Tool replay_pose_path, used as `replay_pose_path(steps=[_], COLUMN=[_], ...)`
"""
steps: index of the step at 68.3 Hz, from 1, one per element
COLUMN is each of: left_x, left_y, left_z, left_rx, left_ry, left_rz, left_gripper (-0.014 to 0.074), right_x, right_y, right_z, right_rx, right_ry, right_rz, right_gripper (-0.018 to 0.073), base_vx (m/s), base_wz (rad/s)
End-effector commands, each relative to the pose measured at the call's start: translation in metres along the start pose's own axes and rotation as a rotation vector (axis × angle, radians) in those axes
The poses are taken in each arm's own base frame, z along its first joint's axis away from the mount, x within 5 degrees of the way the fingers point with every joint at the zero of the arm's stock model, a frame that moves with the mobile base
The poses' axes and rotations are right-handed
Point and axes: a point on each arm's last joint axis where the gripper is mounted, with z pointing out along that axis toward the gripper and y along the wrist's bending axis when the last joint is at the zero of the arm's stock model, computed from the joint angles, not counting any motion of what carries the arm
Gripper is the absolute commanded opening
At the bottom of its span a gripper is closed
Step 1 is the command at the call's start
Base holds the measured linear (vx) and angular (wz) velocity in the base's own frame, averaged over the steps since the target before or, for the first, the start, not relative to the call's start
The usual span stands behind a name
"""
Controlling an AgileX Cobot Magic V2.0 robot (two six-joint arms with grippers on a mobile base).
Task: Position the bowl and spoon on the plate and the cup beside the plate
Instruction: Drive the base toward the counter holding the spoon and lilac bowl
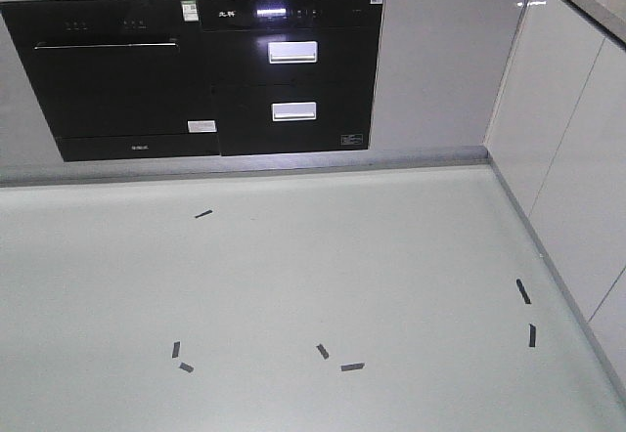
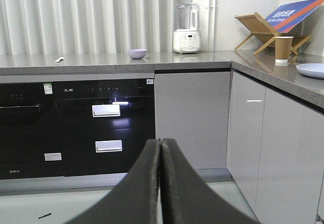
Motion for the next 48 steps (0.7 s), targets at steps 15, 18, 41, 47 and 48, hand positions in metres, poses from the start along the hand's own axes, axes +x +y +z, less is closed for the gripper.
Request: replay_pose_path(steps=[15,18,41,47,48], left_x=[-0.0132,-0.0132,-0.0132,-0.0132,-0.0132], left_y=[-0.0008,-0.0008,-0.0008,-0.0008,-0.0008], left_z=[-0.0024,-0.0024,-0.0024,-0.0024,-0.0024], left_rx=[0.005,0.005,0.005,0.005,0.005], left_ry=[-0.102,-0.102,-0.102,-0.102,-0.102], left_rz=[-0.018,-0.018,-0.018,-0.018,-0.018], left_gripper=[-0.0006,-0.0006,-0.0006,-0.0006,-0.0006], right_x=[-0.0042,-0.0042,-0.0042,-0.0042,-0.0042], right_y=[0.0002,0.0002,0.0002,0.0002,0.0002], right_z=[-0.0005,-0.0005,-0.0005,-0.0005,-0.0005], right_rx=[-0.001,-0.001,-0.001,-0.001,-0.001], right_ry=[-0.070,-0.070,-0.070,-0.070,-0.070], right_rz=[-0.011,-0.011,-0.011,-0.011,-0.011], right_gripper=[-0.0011,-0.0011,-0.0011,-0.0011,-0.0011], base_vx=[0.00,0.00,0.00,0.00,0.00], base_wz=[0.00,0.00,0.00,0.00,0.00])
